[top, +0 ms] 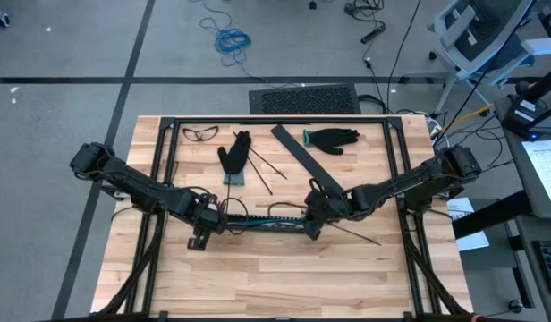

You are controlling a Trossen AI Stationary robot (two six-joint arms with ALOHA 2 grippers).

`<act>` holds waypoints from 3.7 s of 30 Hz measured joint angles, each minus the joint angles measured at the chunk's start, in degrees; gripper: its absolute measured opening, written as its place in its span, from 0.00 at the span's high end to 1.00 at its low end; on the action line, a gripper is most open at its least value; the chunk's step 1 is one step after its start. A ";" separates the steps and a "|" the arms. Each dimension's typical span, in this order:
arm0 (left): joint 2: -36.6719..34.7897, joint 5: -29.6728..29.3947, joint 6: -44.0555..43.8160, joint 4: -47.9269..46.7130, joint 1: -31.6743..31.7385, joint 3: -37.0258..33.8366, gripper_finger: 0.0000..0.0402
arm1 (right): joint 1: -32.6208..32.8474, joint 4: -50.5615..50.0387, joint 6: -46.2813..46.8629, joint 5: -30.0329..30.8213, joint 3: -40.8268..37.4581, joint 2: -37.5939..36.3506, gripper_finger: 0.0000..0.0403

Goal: Ziptie cables
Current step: Put the ziptied cables in the black cable duct

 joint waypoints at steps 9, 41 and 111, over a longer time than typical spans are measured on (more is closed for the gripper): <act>0.00 -0.48 -0.30 -0.10 0.00 -0.04 0.86 | 2.13 2.98 0.16 -0.85 0.00 2.53 0.73; 0.02 -0.66 -0.48 -0.14 0.00 -0.06 0.87 | 2.99 4.87 0.31 -1.89 0.35 13.14 0.75; 0.07 -2.41 -5.00 -9.08 0.00 -0.13 0.87 | -0.03 15.53 -4.56 -2.07 -0.07 6.10 0.52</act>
